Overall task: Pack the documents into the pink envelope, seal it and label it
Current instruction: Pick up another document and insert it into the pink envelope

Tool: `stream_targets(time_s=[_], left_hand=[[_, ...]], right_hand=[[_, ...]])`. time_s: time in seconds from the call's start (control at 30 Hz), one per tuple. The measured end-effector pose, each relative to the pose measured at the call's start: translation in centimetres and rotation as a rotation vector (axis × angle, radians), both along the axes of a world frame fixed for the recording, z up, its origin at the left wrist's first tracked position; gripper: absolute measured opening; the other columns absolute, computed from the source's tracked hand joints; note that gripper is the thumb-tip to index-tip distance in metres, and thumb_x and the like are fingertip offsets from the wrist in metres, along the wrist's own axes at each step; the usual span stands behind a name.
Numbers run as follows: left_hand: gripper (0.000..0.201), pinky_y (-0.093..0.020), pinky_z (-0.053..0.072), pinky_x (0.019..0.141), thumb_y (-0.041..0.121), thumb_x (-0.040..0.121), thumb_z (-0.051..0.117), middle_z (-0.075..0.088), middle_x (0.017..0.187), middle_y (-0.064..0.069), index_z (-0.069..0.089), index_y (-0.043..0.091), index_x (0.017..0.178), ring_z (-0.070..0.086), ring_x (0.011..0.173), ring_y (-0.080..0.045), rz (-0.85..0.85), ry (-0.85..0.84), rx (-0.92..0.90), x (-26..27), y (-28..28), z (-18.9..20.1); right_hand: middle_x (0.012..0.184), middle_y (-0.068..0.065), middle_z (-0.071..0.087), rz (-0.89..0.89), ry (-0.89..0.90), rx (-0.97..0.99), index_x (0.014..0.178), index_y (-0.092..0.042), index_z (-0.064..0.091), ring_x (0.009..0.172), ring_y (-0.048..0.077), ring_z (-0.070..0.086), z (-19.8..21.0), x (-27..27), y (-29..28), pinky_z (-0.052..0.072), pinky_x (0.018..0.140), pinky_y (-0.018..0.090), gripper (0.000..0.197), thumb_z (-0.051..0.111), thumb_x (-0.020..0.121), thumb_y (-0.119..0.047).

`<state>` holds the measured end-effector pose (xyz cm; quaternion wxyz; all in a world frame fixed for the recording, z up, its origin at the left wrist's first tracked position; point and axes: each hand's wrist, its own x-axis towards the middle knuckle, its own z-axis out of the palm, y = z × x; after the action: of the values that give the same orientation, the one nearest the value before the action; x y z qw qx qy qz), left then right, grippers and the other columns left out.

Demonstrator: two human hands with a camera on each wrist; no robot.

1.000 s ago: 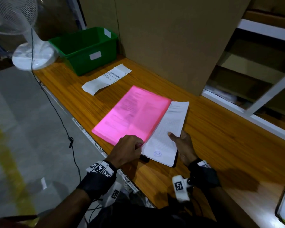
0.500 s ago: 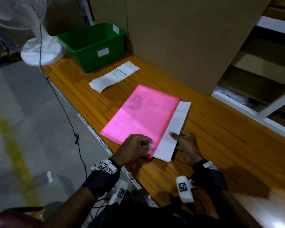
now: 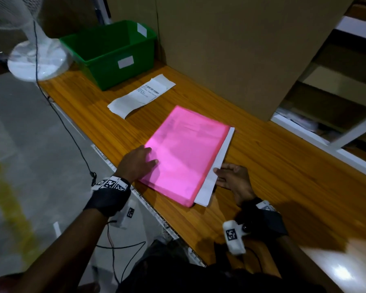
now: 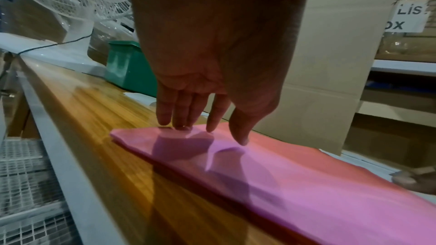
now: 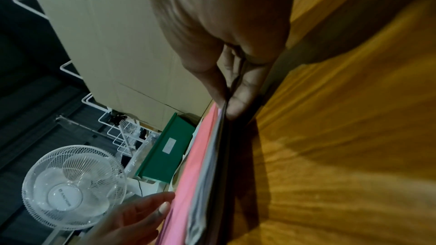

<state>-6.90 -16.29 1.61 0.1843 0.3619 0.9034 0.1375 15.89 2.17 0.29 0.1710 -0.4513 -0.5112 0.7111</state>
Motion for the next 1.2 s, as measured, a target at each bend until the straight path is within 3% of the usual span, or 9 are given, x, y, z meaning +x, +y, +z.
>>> stream_targets(time_s=[0.13, 0.27, 0.47, 0.6, 0.7, 0.83, 0.97, 1.03, 1.2], left_hand=[[0.051, -0.037, 0.043, 0.097, 0.039, 0.088, 0.067, 0.055, 0.135, -0.014, 0.057, 0.013, 0.131, 0.053, 0.119, -0.03, -0.002, -0.003, 0.087, -0.4, 0.0, -0.1], [0.039, -0.035, 0.045, 0.092, 0.035, 0.089, 0.066, 0.059, 0.13, -0.015, 0.064, 0.014, 0.123, 0.056, 0.116, -0.03, 0.014, -0.036, 0.155, -0.6, 0.1, -0.1], [0.038, -0.035, 0.046, 0.092, 0.036, 0.091, 0.062, 0.059, 0.129, -0.014, 0.062, 0.019, 0.125, 0.056, 0.114, -0.029, 0.01, -0.026, 0.127, -1.3, 0.1, -0.6], [0.034, -0.033, 0.047, 0.088, 0.034, 0.089, 0.065, 0.061, 0.124, -0.014, 0.066, 0.016, 0.118, 0.059, 0.106, -0.029, 0.004, -0.015, 0.11, -1.2, 0.7, -0.5], [0.038, -0.035, 0.049, 0.089, 0.038, 0.087, 0.067, 0.062, 0.123, -0.013, 0.064, 0.015, 0.118, 0.059, 0.105, -0.028, -0.001, 0.014, 0.066, -1.2, 1.6, -0.4], [0.049, -0.043, 0.044, 0.102, 0.038, 0.087, 0.067, 0.048, 0.142, -0.013, 0.056, 0.017, 0.13, 0.048, 0.126, -0.03, -0.109, 0.077, 0.073, 0.5, 4.7, 0.4], [0.054, -0.046, 0.043, 0.104, 0.04, 0.085, 0.065, 0.042, 0.148, -0.013, 0.054, 0.019, 0.133, 0.043, 0.133, -0.03, -0.309, 0.046, 0.091, 4.1, 9.7, 1.6], [0.059, -0.044, 0.042, 0.105, 0.045, 0.082, 0.064, 0.041, 0.149, -0.014, 0.054, 0.02, 0.134, 0.043, 0.134, -0.03, -0.437, 0.009, 0.092, 6.4, 12.3, 2.1], [0.057, -0.036, 0.037, 0.109, 0.041, 0.083, 0.07, 0.046, 0.145, -0.01, 0.056, 0.014, 0.132, 0.037, 0.138, -0.024, -0.7, -0.121, 0.177, 14.3, 18.0, 3.9]], right_hand=[[0.072, 0.01, 0.071, -0.05, -0.041, 0.007, 0.083, 0.0, 0.066, 0.057, 0.014, 0.068, -0.1, 0.2, 0.4, 0.057, 0.054, 0.022, 0.008, 0.071, 0.082, 0.006], [0.061, 0.006, 0.067, -0.08, -0.039, -0.015, 0.084, 0.002, 0.063, 0.051, 0.013, 0.063, -0.7, -1.7, -0.6, 0.057, 0.054, 0.021, 0.015, 0.059, 0.082, 0.016], [0.061, 0.003, 0.069, -0.133, -0.033, 0.008, 0.08, -0.003, 0.065, 0.051, 0.014, 0.064, -1.0, -1.8, 0.1, 0.056, 0.053, 0.021, 0.014, 0.065, 0.08, 0.012], [0.06, -0.002, 0.07, -0.1, -0.021, 0.026, 0.078, -0.004, 0.067, 0.05, 0.01, 0.064, -1.0, -2.2, 0.0, 0.055, 0.051, 0.02, 0.018, 0.063, 0.082, 0.013], [0.061, 0.001, 0.07, -0.09, -0.001, 0.026, 0.081, -0.003, 0.069, 0.053, 0.011, 0.065, -0.9, -1.4, 0.6, 0.057, 0.055, 0.021, 0.012, 0.066, 0.082, 0.009], [0.065, 0.004, 0.071, -0.154, -0.006, 0.084, 0.084, -0.003, 0.07, 0.054, 0.013, 0.062, -0.4, 1.9, 2.3, 0.055, 0.053, 0.023, 0.006, 0.072, 0.082, 0.002], [0.069, 0.014, 0.067, -0.254, -0.07, 0.278, 0.087, 0.0, 0.072, 0.06, 0.023, 0.059, 0.7, 7.9, 4.0, 0.049, 0.056, 0.031, 0.005, 0.072, 0.085, -0.005], [0.068, 0.012, 0.068, -0.315, -0.1, 0.366, 0.081, -0.006, 0.073, 0.063, 0.025, 0.06, 1.3, 11.6, 4.8, 0.048, 0.06, 0.034, 0.004, 0.072, 0.084, -0.004], [0.077, 0.008, 0.074, -0.429, -0.345, 0.605, 0.072, -0.027, 0.072, 0.069, 0.031, 0.069, 2.3, 21.2, 5.6, 0.053, 0.06, 0.046, 0.012, 0.062, 0.076, -0.023]])
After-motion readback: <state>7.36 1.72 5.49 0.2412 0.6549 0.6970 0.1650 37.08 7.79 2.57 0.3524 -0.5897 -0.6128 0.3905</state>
